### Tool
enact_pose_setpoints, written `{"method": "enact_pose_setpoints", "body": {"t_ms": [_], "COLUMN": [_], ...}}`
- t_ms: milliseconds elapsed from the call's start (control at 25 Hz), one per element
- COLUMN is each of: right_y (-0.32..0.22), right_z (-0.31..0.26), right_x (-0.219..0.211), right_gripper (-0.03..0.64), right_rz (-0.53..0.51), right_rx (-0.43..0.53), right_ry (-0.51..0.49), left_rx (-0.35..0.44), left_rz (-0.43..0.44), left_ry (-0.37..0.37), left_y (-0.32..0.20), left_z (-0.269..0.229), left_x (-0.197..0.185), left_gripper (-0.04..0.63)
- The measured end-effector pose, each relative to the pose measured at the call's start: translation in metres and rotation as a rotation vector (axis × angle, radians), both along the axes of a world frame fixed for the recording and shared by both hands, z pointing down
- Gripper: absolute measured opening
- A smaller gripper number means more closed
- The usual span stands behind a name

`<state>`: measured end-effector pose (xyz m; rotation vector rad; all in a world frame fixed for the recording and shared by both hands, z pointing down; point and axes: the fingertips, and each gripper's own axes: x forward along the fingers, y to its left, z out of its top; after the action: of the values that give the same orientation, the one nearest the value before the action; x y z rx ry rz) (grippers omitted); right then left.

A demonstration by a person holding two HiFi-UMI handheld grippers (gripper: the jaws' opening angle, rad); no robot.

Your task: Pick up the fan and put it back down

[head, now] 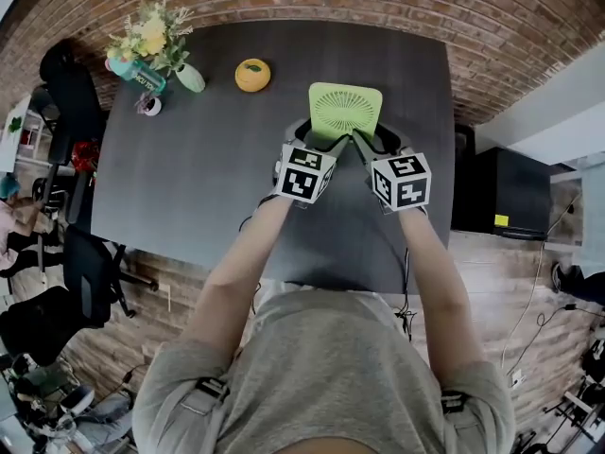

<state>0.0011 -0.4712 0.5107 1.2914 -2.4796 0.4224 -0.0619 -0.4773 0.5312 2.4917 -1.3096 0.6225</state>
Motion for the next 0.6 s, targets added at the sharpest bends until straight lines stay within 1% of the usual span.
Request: {"method": "enact_pose_setpoints", "body": {"t_ms": [400,600], "right_y": [-0.011,-0.014], "right_z": [0.042,0.059], "right_x": [0.017,0.022], "right_gripper": [0.173,0.173], "right_rz": [0.041,0.038], "right_rx": [-0.074,-0.103], "right_ry": [0.002,0.020], "left_rx": [-0.086,-0.116], "left_rz": [0.030,0.022], "left_ry": [-0.008,-0.025], "left_y": [-0.011,-0.015], "left_z": [0.043,0.061], "left_x": [0.017,0.021], "left_gripper": [0.350,0.350]}}
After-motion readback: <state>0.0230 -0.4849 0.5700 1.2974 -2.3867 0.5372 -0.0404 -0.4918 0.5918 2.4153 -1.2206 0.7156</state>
